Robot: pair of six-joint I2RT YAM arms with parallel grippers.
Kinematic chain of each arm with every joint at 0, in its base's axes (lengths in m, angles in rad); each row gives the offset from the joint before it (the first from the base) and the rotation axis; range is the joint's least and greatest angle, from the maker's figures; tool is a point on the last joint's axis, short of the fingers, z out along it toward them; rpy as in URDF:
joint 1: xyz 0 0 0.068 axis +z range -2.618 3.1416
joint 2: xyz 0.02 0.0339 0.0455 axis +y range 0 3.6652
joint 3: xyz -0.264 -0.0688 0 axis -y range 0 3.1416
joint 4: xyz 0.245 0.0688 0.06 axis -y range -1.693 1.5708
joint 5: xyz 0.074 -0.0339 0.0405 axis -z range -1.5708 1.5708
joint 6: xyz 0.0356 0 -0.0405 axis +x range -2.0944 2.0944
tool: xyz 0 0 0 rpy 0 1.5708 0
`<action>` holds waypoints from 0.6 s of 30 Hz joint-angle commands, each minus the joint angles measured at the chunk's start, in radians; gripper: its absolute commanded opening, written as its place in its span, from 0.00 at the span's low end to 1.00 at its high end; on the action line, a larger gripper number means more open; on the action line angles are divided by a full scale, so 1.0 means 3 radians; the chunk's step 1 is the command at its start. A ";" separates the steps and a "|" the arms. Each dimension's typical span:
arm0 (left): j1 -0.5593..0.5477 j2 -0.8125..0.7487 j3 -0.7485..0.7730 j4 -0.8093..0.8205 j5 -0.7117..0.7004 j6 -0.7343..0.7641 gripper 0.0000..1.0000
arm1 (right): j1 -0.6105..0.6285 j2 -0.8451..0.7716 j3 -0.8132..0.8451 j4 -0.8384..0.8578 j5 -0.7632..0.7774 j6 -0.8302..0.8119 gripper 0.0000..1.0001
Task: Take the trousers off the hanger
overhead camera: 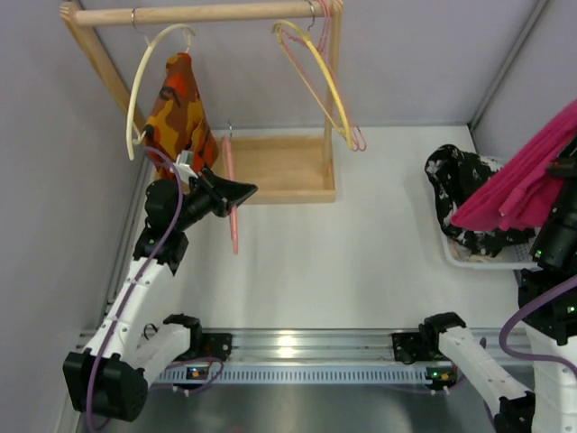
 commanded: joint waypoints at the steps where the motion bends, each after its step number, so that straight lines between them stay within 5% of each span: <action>1: 0.0009 -0.0021 0.0124 0.0180 0.0037 0.0081 0.00 | -0.0272 -0.0167 -0.0119 0.0286 0.0028 0.0143 0.00; 18: 0.0009 -0.0072 0.0037 0.0292 0.0057 -0.0011 0.00 | -0.1207 -0.0760 -0.1035 0.0097 0.0616 -0.0174 0.00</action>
